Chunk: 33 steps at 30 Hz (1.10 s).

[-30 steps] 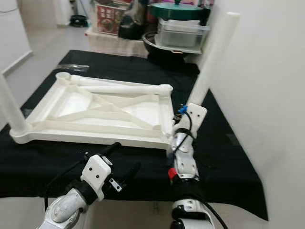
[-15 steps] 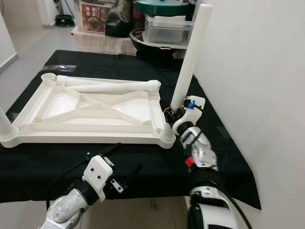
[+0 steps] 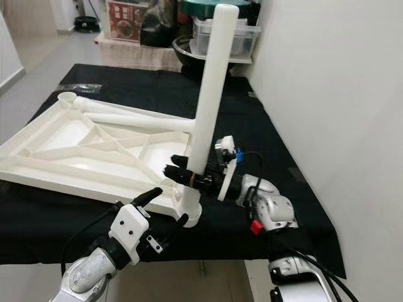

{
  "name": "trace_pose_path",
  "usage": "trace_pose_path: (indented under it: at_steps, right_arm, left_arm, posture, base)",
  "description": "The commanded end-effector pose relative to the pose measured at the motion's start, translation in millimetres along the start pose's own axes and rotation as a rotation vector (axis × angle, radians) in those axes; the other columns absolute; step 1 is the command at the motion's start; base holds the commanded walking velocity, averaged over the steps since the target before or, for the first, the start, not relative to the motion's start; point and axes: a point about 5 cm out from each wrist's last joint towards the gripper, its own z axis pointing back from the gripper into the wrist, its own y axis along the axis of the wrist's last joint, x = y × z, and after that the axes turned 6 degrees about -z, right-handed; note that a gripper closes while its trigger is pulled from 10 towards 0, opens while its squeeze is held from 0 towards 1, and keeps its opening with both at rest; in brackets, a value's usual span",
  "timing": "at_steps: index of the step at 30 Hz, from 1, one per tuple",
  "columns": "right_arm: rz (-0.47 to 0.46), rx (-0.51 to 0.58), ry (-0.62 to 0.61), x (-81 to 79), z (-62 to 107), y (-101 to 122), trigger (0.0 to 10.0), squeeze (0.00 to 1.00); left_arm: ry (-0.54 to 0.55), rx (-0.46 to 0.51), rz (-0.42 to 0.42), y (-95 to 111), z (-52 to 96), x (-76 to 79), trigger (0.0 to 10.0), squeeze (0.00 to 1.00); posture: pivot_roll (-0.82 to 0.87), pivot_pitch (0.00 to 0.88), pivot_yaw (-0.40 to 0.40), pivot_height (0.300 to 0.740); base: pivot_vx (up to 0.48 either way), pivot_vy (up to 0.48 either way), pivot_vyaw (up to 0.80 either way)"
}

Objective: Building children table

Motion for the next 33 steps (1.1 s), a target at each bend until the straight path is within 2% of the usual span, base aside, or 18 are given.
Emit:
trace_pose_path:
  at_steps: [1, 2, 5, 6, 8, 9, 10, 12, 13, 17, 22, 25, 26, 27, 28, 29, 32, 33]
  right_arm:
    - [-0.022, 0.015, -0.045, 7.4, -4.3, -4, 0.0, 0.00]
    - [-0.022, 0.015, -0.045, 7.4, -4.3, -4, 0.0, 0.00]
    - [0.067, 0.019, -0.379, 32.5, -1.9, -8, 0.0, 0.00]
    - [0.067, 0.019, -0.379, 32.5, -1.9, -8, 0.0, 0.00]
    - [0.028, 0.031, -0.647, 50.1, 11.1, -9, 0.0, 0.00]
    - [0.028, 0.031, -0.647, 50.1, 11.1, -9, 0.0, 0.00]
    - [0.009, 0.058, -0.889, 62.4, 27.0, -10, 0.0, 0.00]
    - [-0.025, 0.113, -1.204, 73.5, 51.3, -12, 0.0, 0.00]
    - [-0.025, 0.113, -1.204, 73.5, 51.3, -12, 0.0, 0.00]
    - [-0.094, 0.197, -1.584, 70.3, 75.2, -30, 0.0, 0.00]
    - [-0.117, 0.223, -1.701, 65.2, 77.5, -40, 0.0, 0.00]
    - [-0.143, 0.247, -1.731, 56.5, 61.6, -50, 0.0, 0.00]
    - [-0.150, 0.254, -1.717, 54.0, 52.2, -52, 9.6, 0.00]
    - [-0.159, 0.287, -1.657, 53.1, 41.7, -49, 10.0, 0.20]
    - [-0.159, 0.287, -1.657, 53.1, 41.7, -49, 10.0, 0.20]
    - [-0.163, 0.328, -1.603, 53.3, 33.0, -44, 10.0, 1.00]
    - [-0.109, 0.397, -1.513, 54.9, 23.6, -26, 10.0, 1.00]
    - [-0.072, 0.428, -1.454, 56.5, 21.8, -14, 10.0, 0.00]
  left_arm:
    - [-0.002, 0.001, 0.010, 0, 0.6, 1.8, 10.0, 0.00]
    - [-0.002, 0.001, 0.010, 0, 0.6, 1.8, 10.0, 0.00]
    - [-0.001, -0.002, 0.010, 0, 0.9, 1.9, 10.0, 0.00]
    - [-0.001, -0.002, 0.010, 0, 0.9, 1.9, 10.0, 0.00]
    - [-0.002, -0.003, 0.011, 0, 0.7, 2.0, 10.0, 0.00]
    - [-0.002, -0.003, 0.011, 0, 0.7, 2.0, 10.0, 0.00]
    - [-0.002, -0.003, 0.010, 0, 0.7, 2.2, 10.0, 0.00]
    - [-0.003, -0.004, 0.011, -1, 0.8, 2.2, 10.0, 0.00]
    - [-0.003, -0.004, 0.011, -1, 0.8, 2.2, 10.0, 0.00]
    - [-0.008, -0.005, 0.011, -1, 1.0, 3.3, 10.0, 0.00]
    - [-0.009, -0.005, 0.011, -1, 0.9, 3.5, 10.0, 0.00]
    - [-0.007, -0.006, 0.010, -1, 1.1, 3.6, 10.0, 0.00]
    - [-0.006, -0.006, 0.010, -1, 0.9, 3.7, 10.0, 0.00]
    - [-0.006, -0.006, 0.010, -2, 0.7, 3.7, 10.0, 0.00]
    - [-0.006, -0.006, 0.010, -2, 0.7, 3.7, 10.0, 0.00]
    - [-0.005, -0.006, 0.010, -2, 0.6, 3.6, 10.0, 0.00]
    - [-0.004, -0.006, 0.011, -2, 0.5, 3.4, 10.0, 0.00]
    - [-0.005, -0.006, 0.011, -2, 0.5, 3.6, 10.0, 0.00]
  posture:
    - [0.13, 0.000, -0.123, 0.740]
    - [0.13, 0.000, -0.123, 0.740]
    - [0.12, 0.000, -0.120, 0.740]
    - [0.12, 0.000, -0.120, 0.740]
    - [0.12, 0.000, -0.121, 0.740]
    - [0.12, 0.000, -0.121, 0.740]
    - [0.12, 0.000, -0.117, 0.740]
    - [0.12, 0.000, -0.118, 0.740]
    - [0.12, 0.000, -0.118, 0.740]
    - [0.12, 0.000, -0.115, 0.740]
    - [0.12, 0.000, -0.116, 0.740]
    - [0.12, 0.000, -0.116, 0.740]
    - [0.12, 0.000, -0.118, 0.740]
    - [0.12, 0.000, -0.120, 0.740]
    - [0.12, 0.000, -0.120, 0.740]
    - [0.12, 0.000, -0.120, 0.740]
    - [0.11, 0.000, -0.118, 0.740]
    - [0.11, 0.000, -0.117, 0.740]
  base:
    - [0.000, 0.000, 0.00]
    - [0.000, 0.000, 0.00]
    - [0.000, 0.000, 0.00]
    - [0.000, 0.000, 0.00]
    - [0.000, 0.000, 0.00]
    - [0.000, 0.000, 0.00]
    - [0.000, 0.000, 0.00]
    - [0.000, 0.000, 0.00]
    - [0.000, 0.000, 0.00]
    - [0.000, 0.000, 0.00]
    - [0.000, 0.000, 0.00]
    - [0.000, 0.000, 0.00]
    - [0.000, 0.000, 0.00]
    - [0.000, 0.000, 0.00]
    - [0.000, 0.000, 0.00]
    - [0.000, 0.000, 0.00]
    - [0.000, 0.000, 0.00]
    - [0.000, 0.000, 0.00]
